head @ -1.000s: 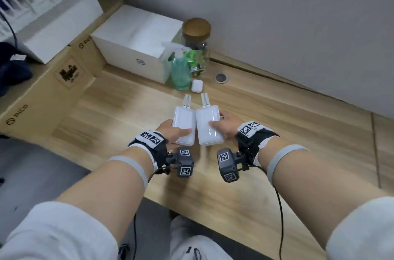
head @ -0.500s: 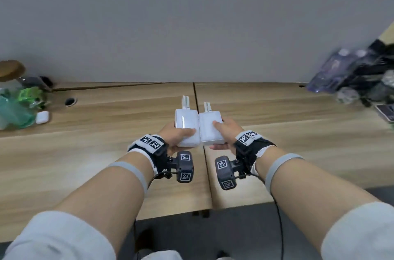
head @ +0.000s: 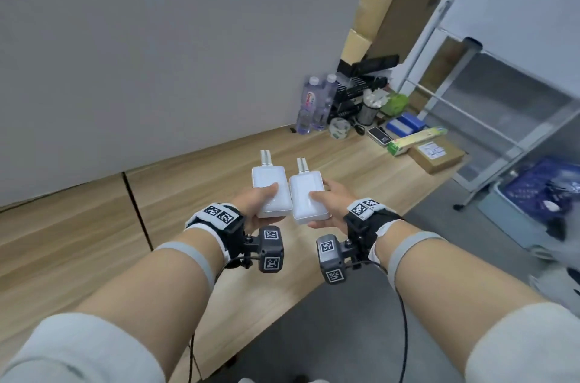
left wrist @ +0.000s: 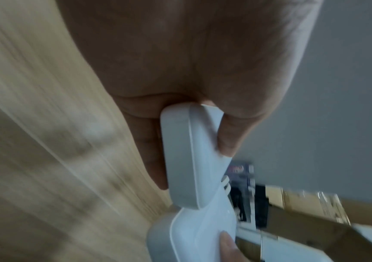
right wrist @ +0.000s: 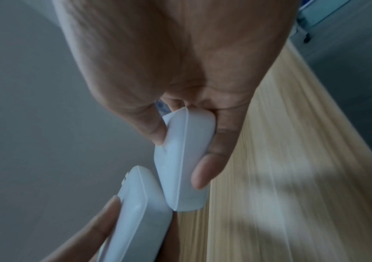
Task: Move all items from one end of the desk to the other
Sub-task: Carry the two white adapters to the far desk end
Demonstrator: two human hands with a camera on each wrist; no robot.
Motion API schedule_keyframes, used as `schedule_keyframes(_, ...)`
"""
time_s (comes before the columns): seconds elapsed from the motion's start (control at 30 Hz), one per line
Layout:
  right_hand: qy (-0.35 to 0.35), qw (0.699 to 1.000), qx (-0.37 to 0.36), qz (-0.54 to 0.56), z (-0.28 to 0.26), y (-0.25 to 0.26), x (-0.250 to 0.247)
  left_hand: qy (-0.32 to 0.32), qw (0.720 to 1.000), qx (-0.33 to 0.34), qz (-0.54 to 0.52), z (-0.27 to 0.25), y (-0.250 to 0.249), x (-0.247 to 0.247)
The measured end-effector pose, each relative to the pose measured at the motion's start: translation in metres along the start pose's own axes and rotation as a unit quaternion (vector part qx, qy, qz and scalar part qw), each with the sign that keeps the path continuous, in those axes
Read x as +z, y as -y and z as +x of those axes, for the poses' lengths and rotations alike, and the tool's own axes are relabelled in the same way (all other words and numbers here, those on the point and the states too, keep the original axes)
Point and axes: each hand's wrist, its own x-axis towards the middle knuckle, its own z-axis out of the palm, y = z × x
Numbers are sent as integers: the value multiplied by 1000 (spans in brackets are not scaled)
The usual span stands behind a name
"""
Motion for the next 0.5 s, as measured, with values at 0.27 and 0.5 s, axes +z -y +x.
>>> schedule_keyframes(0.27, -55, 998, 10, 28, 68, 6, -117, 27, 998, -11, 48, 84, -18, 105)
schedule_keyframes(0.5, -34, 998, 43, -11, 180, 5, -236, -15, 997, -45, 60, 196, -10, 204)
